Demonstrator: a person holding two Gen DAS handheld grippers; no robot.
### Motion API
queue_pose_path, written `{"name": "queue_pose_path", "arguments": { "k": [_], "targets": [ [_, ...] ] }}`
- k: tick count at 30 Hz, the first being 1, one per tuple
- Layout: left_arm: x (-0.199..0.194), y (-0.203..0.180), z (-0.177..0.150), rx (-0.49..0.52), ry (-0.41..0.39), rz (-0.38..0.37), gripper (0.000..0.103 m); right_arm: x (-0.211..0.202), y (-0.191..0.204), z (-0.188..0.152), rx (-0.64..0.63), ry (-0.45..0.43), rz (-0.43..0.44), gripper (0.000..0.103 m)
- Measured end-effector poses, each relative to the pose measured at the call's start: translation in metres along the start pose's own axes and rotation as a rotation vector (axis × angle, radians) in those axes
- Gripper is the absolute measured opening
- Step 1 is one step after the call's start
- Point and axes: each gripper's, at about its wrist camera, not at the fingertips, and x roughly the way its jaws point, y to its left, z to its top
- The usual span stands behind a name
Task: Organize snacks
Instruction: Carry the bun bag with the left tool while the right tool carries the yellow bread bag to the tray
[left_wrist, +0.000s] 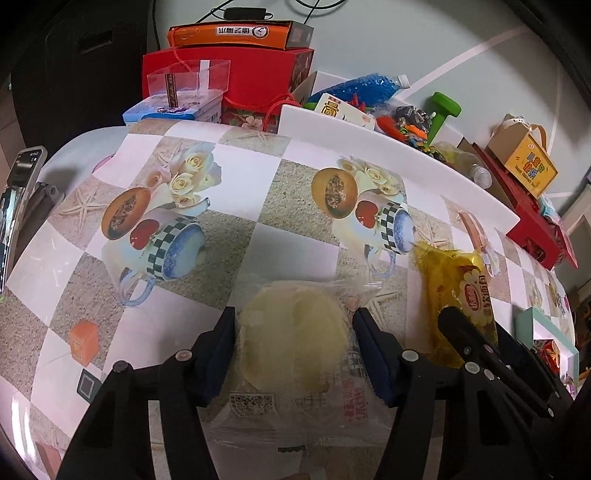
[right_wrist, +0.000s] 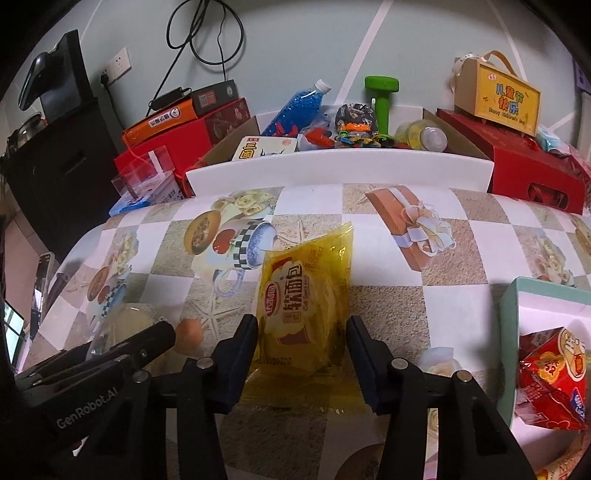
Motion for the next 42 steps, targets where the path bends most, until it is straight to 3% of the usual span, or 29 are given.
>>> {"name": "queue_pose_path", "arguments": {
  "k": [17,24,42],
  "targets": [
    [0.005,-0.006,0.0,0.022,-0.025,0.039,0.064,0.007,-0.007,-0.001,0.039,0.011,0.037,0.053],
    [-0.001,0.004,0.001,-0.039,-0.035,-0.006,0.06,0.002,-0.008,-0.001,0.045,0.003,0.047,0.045],
    [-0.037,-0.005,0.011,-0.034,-0.109,-0.047,0.059,-0.032,-0.018,0.011,0.082,-0.06,0.055,0.044]
  ]
}}
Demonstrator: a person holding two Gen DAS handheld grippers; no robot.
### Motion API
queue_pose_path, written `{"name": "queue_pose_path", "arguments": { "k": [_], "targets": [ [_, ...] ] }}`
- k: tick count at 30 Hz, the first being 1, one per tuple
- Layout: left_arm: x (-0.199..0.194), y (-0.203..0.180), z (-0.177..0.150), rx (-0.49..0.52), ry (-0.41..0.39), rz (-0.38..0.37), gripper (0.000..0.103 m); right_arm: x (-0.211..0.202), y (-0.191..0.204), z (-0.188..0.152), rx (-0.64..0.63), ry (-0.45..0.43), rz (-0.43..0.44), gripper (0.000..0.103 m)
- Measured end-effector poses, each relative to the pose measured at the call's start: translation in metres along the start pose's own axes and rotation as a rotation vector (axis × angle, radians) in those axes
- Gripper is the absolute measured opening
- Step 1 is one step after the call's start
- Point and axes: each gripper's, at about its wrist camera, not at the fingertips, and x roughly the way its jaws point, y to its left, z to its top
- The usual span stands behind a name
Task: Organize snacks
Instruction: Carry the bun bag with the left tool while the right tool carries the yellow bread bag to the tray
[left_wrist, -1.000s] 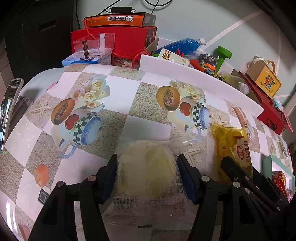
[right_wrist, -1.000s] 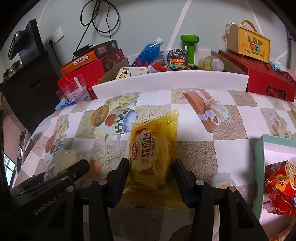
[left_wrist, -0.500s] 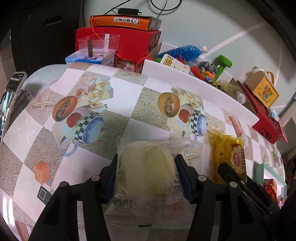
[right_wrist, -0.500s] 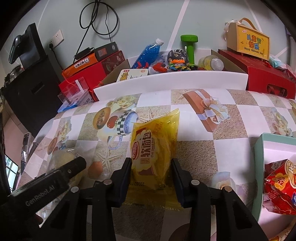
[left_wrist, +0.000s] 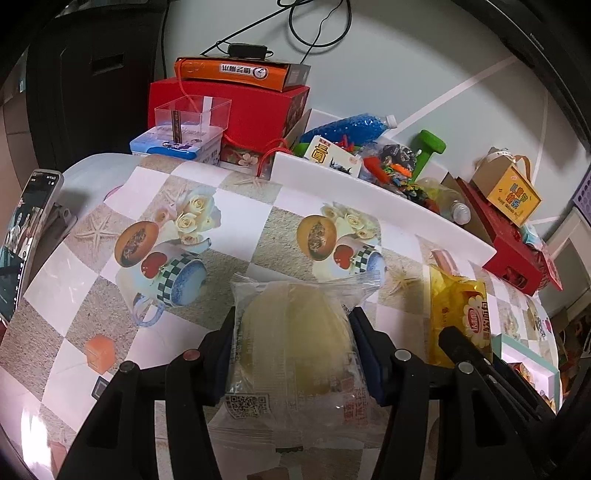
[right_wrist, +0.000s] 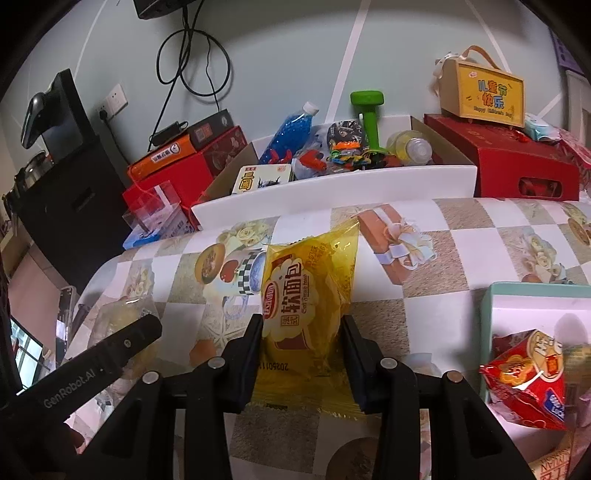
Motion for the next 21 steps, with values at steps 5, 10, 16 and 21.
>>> {"name": "queue_pose_path", "arguments": {
  "k": [5,10,16,21],
  "targets": [
    [-0.014,-0.006,0.002,-0.004,-0.001,-0.005,0.059,-0.016,0.002,0.002,-0.004,-0.006,-0.013,0.044],
    [-0.037,-0.013,-0.001,0.005,-0.014,-0.007,0.059,-0.043,-0.004,0.005,0.028,-0.017,-0.022,0.044],
    [-0.068,-0.027,-0.006,0.033,-0.039,-0.027,0.059,-0.079,-0.012,0.004,0.048,-0.039,-0.044,0.044],
    [-0.085,-0.041,-0.02,0.063,-0.04,-0.053,0.059,-0.112,-0.018,-0.001,0.056,-0.07,-0.056,0.044]
  ]
}}
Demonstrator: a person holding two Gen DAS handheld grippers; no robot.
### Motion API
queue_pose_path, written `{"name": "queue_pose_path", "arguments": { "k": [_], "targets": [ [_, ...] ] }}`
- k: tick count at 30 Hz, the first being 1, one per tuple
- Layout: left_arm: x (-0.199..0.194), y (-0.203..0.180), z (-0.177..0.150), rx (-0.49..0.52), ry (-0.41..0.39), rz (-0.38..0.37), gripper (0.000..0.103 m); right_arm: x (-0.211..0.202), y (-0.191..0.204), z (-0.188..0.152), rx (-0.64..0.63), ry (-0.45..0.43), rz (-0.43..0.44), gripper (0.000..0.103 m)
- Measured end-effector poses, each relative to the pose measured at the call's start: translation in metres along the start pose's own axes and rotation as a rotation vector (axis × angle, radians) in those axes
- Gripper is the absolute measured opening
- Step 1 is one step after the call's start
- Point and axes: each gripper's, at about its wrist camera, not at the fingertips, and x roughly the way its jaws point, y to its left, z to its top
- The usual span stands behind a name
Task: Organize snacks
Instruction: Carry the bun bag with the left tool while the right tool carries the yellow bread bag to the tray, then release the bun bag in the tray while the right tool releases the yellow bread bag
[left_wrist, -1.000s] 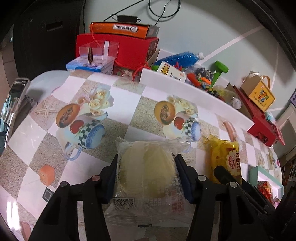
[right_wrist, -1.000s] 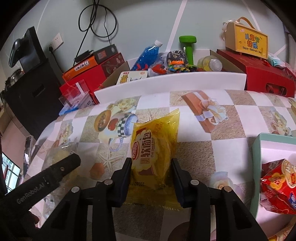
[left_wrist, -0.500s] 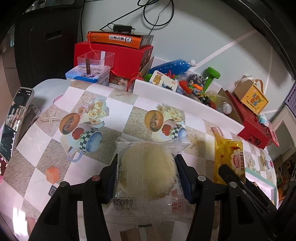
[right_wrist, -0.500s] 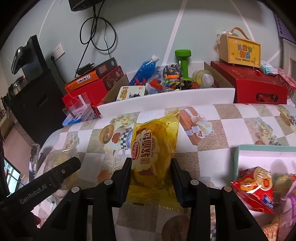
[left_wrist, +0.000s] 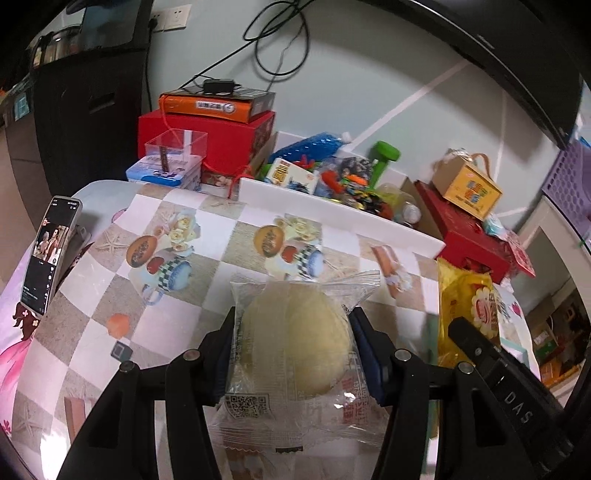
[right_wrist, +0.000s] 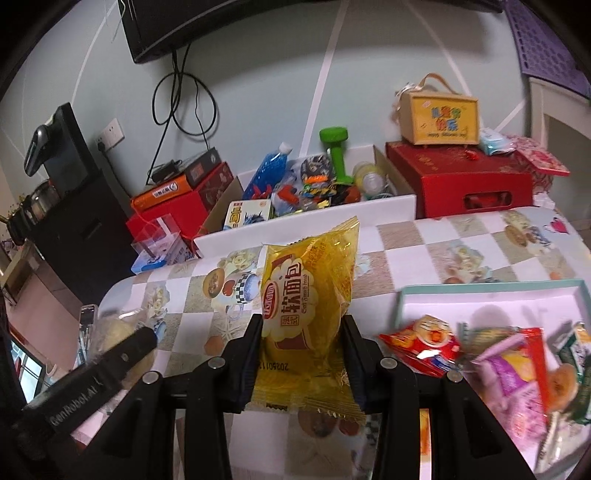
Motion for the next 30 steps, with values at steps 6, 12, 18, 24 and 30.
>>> {"name": "queue_pose_path", "arguments": {
  "k": [6,12,18,24,30],
  "targets": [
    [-0.011,-0.022,-0.018,0.056,0.016,-0.032,0.059,-0.026,-0.012,-0.017,0.013,0.001,-0.006,0.044],
    [-0.019,-0.044,-0.031,0.103,0.017,-0.054,0.059,-0.049,-0.038,-0.024,0.061,-0.018,-0.031,0.044],
    [-0.021,-0.083,-0.042,0.192,0.03,-0.102,0.059,-0.076,-0.083,-0.021,0.112,-0.061,-0.09,0.044],
    [-0.015,-0.141,-0.064,0.327,0.071,-0.209,0.059,-0.103,-0.141,-0.018,0.195,-0.1,-0.221,0.044],
    [-0.003,-0.179,-0.09,0.424,0.129,-0.24,0.059,-0.113,-0.17,-0.024,0.242,-0.095,-0.255,0.044]
  ]
}}
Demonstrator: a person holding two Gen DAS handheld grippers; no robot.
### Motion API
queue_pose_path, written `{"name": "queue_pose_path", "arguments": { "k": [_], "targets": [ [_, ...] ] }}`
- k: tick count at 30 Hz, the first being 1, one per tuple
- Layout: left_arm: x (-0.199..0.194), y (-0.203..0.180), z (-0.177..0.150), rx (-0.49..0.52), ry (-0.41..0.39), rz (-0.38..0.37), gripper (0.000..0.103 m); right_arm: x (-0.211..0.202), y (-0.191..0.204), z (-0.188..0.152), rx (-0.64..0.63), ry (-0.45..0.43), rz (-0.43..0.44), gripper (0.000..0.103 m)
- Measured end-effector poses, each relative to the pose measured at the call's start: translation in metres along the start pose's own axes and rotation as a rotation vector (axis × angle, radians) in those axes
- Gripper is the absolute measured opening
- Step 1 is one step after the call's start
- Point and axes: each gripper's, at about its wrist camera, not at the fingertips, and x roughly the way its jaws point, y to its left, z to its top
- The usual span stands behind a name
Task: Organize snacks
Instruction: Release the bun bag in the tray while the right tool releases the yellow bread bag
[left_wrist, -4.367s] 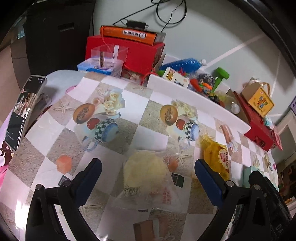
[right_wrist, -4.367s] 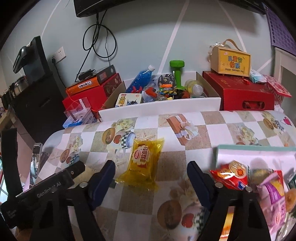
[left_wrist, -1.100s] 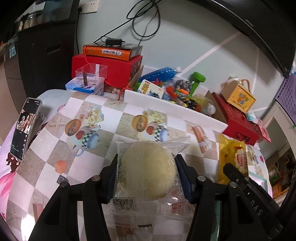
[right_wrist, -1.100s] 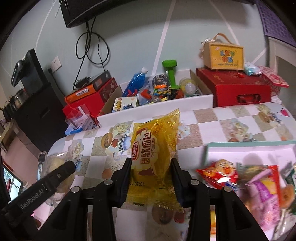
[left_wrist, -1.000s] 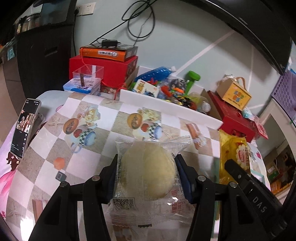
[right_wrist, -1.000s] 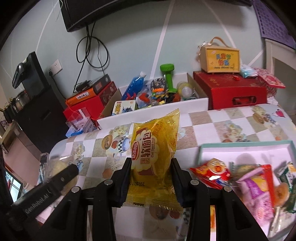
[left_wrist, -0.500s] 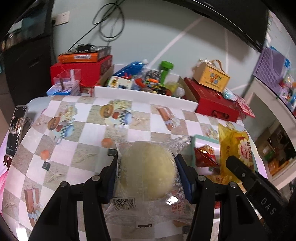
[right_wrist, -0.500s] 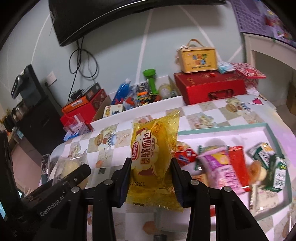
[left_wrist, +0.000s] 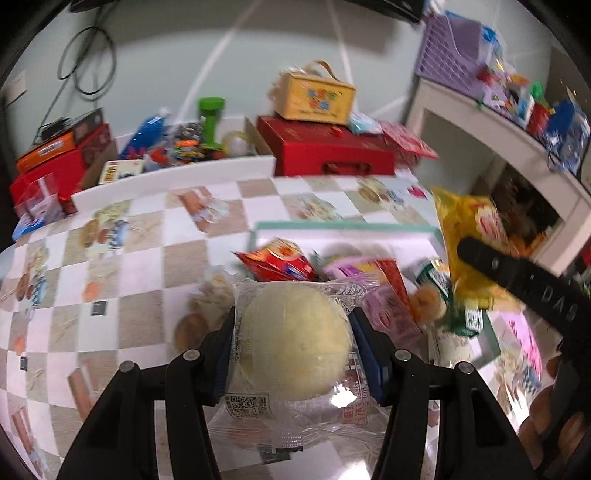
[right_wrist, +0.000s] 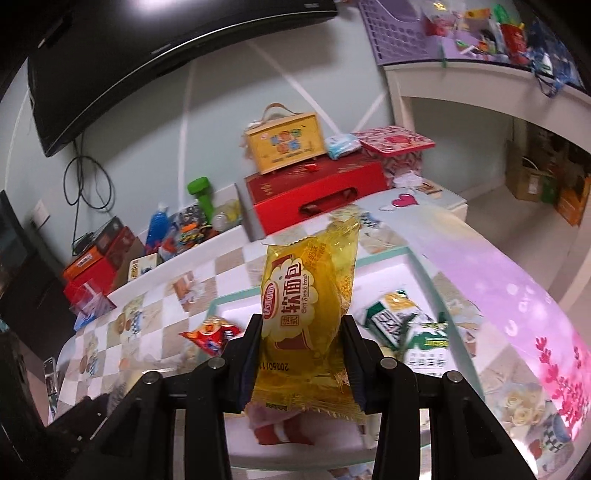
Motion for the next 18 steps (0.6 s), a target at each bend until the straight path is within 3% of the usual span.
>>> {"name": "queue_pose_path", "arguments": {
  "k": [9,18],
  "targets": [
    [0.033,-0.022,-0.021,0.043,0.101,0.016,0.059,0.024,-0.013,-0.023,0.017,0.107,-0.004,0.044],
    [0.052,-0.02,-0.026,0.03,0.129,0.018,0.059,0.05,-0.02,-0.038,0.03,0.184,-0.004,0.044]
  ]
}}
